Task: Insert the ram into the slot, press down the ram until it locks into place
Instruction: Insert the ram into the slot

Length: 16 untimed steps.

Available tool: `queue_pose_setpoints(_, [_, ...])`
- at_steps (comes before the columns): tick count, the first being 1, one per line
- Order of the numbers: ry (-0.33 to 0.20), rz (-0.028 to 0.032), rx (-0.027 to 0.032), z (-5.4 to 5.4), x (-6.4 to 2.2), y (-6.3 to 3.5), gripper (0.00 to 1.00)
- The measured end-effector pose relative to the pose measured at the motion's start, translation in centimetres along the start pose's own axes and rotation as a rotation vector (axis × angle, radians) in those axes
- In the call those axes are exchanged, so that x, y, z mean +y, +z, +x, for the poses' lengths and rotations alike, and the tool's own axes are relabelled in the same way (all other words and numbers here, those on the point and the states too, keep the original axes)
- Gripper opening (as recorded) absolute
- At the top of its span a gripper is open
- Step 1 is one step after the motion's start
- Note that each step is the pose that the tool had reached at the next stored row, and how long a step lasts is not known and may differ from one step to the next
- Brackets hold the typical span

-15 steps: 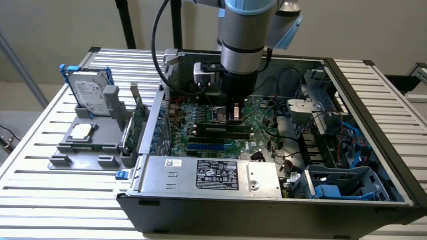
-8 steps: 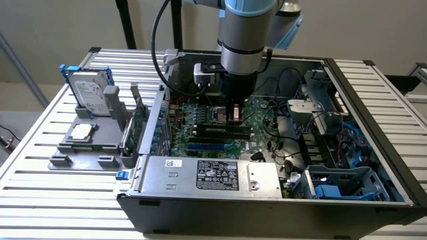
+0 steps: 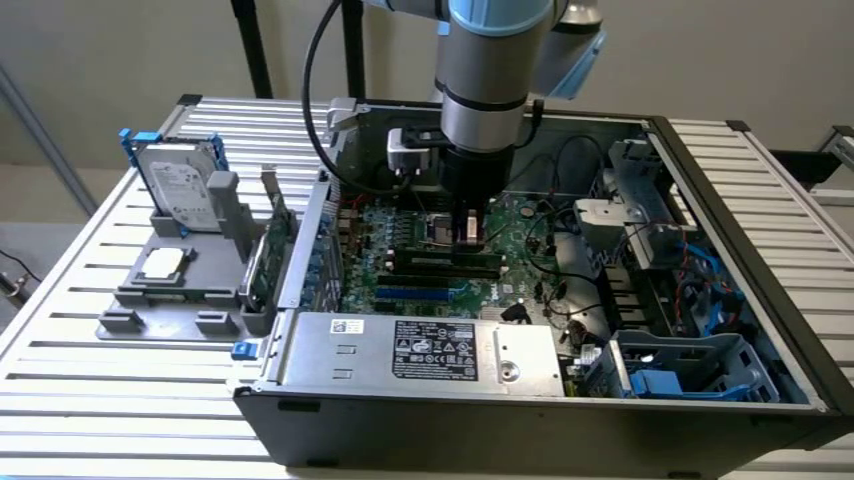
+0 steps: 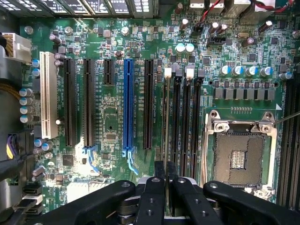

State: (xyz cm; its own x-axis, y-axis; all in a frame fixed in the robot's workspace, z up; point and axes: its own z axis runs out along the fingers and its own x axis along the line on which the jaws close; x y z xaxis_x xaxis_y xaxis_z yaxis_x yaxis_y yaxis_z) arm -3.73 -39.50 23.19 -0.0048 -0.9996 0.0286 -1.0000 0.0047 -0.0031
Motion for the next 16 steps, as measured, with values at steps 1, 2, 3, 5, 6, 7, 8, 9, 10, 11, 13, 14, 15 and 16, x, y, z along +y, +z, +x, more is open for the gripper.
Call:
queue_pose_setpoints(1, [0.0, 0.0, 0.0001, 0.0, 0.0, 0.02, 0.13])
queue_pose_setpoints(2, [0.0, 0.0, 0.0002, 0.0, 0.0, 0.04, 0.13])
queue_pose_setpoints(3, [0.0, 0.0, 0.0002, 0.0, 0.0, 0.06, 0.13])
queue_pose_setpoints(5, [0.0, 0.0, 0.0002, -0.01, 0.0, 0.1, 0.13])
queue_pose_setpoints(6, [0.0, 0.0, 0.0001, -0.01, 0.0, 0.12, 0.13])
queue_pose_setpoints(7, [0.0, 0.0, 0.0002, -0.01, 0.0, 0.14, 0.13])
queue_pose_setpoints(8, [0.0, -0.0001, 0.0003, -0.01, 0.0, 0.15, 0.13])
queue_pose_setpoints(9, [0.0, -0.0001, 0.0004, -0.02, 0.0, 0.17, 0.13])
queue_pose_setpoints(10, [0.0, -0.0001, 0.0005, -0.03, 0.0, 0.18, 0.13])
queue_pose_setpoints(11, [0.0, -0.0001, 0.0005, -0.04, 0.0, 0.2, 0.13])
queue_pose_setpoints(13, [0.0, -0.0001, 0.0003, -0.06, 0.0, 0.23, 0.13])
queue_pose_setpoints(14, [0.0, -0.0001, 0.0002, -0.09, 0.0, 0.24, 0.13])
queue_pose_setpoints(15, [0.0, 0.0004, -0.0011, -0.13, 0.0, 0.29, 0.13])
queue_pose_setpoints(16, [0.0, 0.0002, -0.0006, -0.15, 0.0, 0.28, 0.13])
